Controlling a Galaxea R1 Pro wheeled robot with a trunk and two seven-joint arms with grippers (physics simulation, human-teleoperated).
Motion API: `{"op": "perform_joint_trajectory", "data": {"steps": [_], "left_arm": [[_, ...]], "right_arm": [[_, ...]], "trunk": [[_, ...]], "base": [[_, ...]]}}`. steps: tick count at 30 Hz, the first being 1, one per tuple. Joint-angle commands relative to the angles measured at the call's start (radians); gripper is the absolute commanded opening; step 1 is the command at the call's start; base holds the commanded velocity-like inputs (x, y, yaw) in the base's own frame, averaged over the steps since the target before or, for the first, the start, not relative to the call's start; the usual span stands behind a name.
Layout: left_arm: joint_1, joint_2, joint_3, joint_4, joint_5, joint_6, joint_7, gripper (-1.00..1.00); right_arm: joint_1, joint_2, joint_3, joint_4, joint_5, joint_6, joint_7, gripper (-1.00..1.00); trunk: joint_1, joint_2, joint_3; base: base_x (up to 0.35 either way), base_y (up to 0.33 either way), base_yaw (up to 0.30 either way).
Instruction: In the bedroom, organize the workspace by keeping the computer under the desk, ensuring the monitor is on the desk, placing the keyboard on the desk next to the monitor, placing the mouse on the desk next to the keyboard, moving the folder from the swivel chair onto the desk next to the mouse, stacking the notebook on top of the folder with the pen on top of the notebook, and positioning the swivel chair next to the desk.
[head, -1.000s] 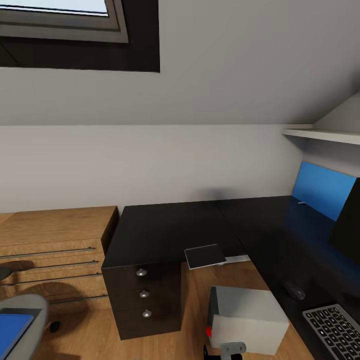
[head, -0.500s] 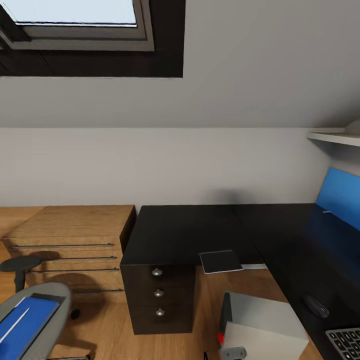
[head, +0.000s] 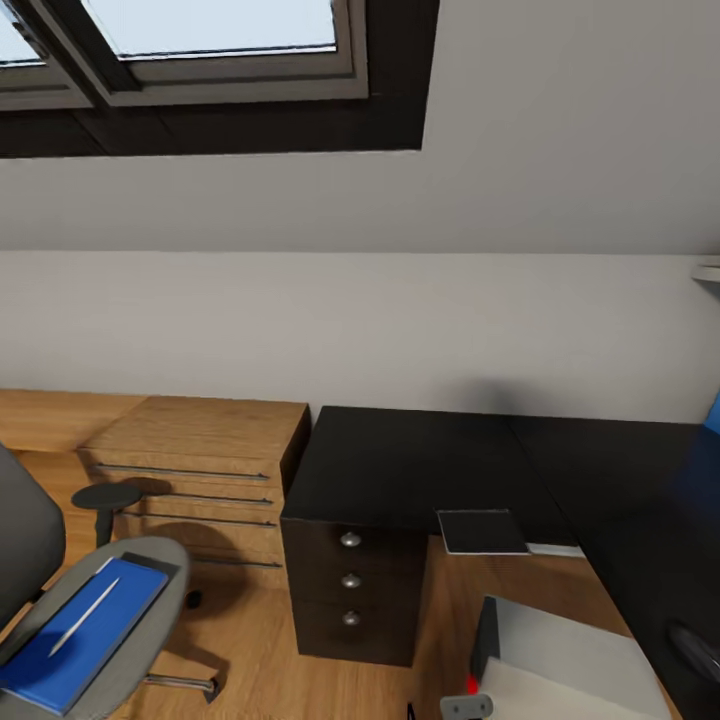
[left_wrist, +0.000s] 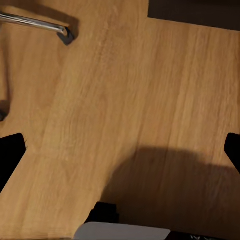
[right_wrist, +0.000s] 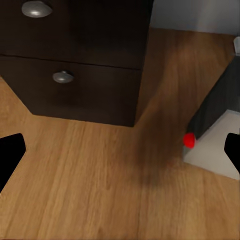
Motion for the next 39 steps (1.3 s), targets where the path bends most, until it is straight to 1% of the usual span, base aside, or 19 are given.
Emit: {"op": "perform_joint_trajectory", "data": {"steps": [1,5,14,17,39], "left_arm": [[-0.001,0.000,-0.009,0.000,0.009,-0.004,0.005,1.00],[-0.001,0.001,-0.009,0.000,0.010,-0.004,0.005,1.00],[-0.001,0.000,-0.009,0.000,0.009,-0.004,0.005,1.00],[-0.001,0.000,-0.009,-0.001,0.009,-0.004,0.005,1.00],[-0.001,0.000,-0.007,-0.001,0.010,-0.009,0.005,1.00]], "right_arm": [[-0.001,0.000,0.009,0.001,-0.006,-0.003,-0.006,1.00],[-0.001,0.000,0.009,0.001,-0.007,-0.004,-0.005,1.00],[-0.001,0.002,0.009,0.001,-0.007,-0.005,-0.004,1.00],[-0.001,0.006,0.009,0.001,-0.007,-0.005,-0.004,1.00],[-0.001,0.011,0.009,0.002,-0.005,-0.004,-0.004,1.00]], "trunk": [[0.000,-0.001,-0.002],[0.000,-0.001,-0.004],[0.000,-0.001,-0.005],[0.000,-0.001,-0.005],[0.000,-0.001,-0.005]], "base": [[0.000,0.000,0.259],[0.000,0.000,0.198],[0.000,0.000,0.026],[0.000,0.000,0.140],[0.000,0.000,0.264]]}}
